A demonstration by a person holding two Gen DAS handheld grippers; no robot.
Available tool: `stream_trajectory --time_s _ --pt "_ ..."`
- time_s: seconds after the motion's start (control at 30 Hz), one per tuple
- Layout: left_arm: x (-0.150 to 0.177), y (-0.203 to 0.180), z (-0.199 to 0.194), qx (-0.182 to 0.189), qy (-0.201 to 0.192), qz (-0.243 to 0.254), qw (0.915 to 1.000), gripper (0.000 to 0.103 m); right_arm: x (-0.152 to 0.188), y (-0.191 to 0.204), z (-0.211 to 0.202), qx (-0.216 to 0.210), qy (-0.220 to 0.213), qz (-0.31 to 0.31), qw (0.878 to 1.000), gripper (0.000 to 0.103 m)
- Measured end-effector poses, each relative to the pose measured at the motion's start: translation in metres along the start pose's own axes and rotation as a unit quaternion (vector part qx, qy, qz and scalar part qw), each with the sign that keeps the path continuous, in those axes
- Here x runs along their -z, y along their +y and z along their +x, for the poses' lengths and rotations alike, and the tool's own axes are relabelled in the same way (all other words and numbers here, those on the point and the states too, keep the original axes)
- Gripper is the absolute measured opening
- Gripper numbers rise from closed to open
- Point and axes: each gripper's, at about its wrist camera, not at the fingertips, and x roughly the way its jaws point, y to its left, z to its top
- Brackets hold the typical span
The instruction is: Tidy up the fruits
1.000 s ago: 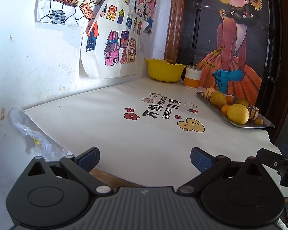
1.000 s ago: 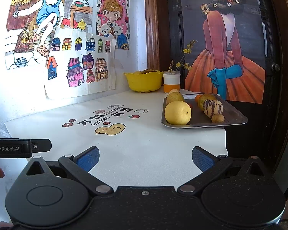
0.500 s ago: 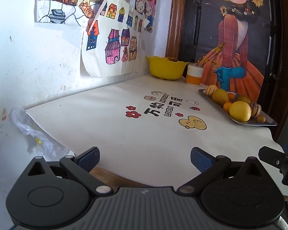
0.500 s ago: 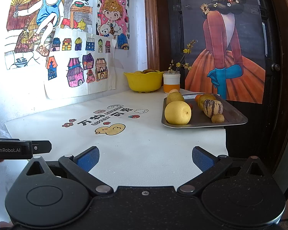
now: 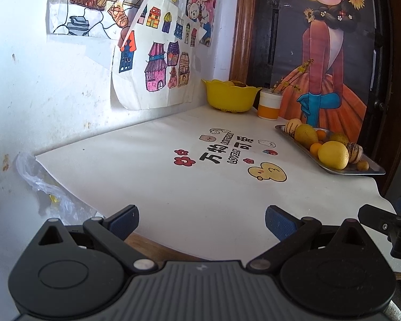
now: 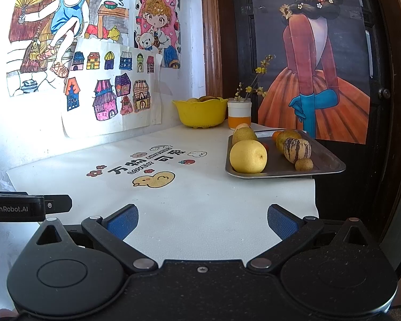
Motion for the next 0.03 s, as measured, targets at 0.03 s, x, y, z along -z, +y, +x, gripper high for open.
stream_trajectory --time_s 0.03 --pt "-0.0001 0.0 0.0 0.0 0.0 0.0 1.0 0.103 -0.0002 -0.0005 0.0003 0.0 0.0 0.0 1.0 0.102"
